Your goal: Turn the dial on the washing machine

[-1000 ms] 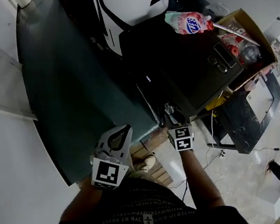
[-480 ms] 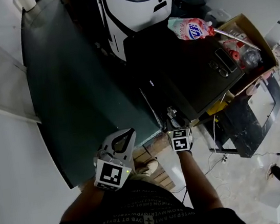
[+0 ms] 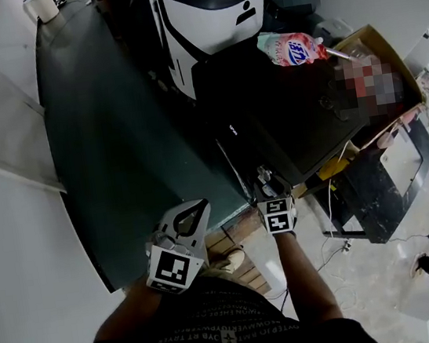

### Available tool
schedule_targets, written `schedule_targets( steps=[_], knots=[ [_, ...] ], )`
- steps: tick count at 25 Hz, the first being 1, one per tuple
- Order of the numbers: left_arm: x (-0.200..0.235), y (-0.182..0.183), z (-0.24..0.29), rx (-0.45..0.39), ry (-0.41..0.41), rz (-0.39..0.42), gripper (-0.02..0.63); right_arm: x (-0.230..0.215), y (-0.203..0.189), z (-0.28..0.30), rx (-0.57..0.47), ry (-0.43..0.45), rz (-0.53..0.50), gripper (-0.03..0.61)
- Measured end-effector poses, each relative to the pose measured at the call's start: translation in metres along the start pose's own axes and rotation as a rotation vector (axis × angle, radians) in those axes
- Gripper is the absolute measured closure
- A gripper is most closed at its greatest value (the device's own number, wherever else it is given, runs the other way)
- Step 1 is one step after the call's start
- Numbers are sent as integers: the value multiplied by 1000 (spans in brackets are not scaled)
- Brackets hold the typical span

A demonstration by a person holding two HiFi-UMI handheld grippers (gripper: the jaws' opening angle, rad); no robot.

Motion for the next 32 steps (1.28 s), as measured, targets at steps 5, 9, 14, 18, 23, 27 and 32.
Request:
schedule_targets(
  steps=[5,9,14,18,23,27,32],
  knots=[
    [-2,1,-1,-9,0,9,607,-2,-3,8,28,3,-14,393],
    [-4,1,-2,-1,3,2,607,-4,-6,8,26,-7,-11,408],
    [-6,1,-2,0,-2,9,607,-3,-18,7,58,-2,31,404],
    [-10,2,-1,3,-10,5,607,-5,-21,9,67,-3,20,403],
    [-13,4,-1,-6,-11,8,607,-3,-30,12,125,6,25,393],
    [-13,7,-2,-4,-9,22,607,-4,-24,9,116,10,27,387],
    [-8,9,-10,-18,5,22,607,-1,-1,-3,49,-4,-34,388]
  ],
)
Point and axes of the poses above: the fingertips, and each gripper's own axes: z forward along the fingers, x to its left, y out of its top, the point moved 6 cm from there along -z, backward along the fingers, and after that the axes turned 5 degrees about -y, right-handed, at the moved point
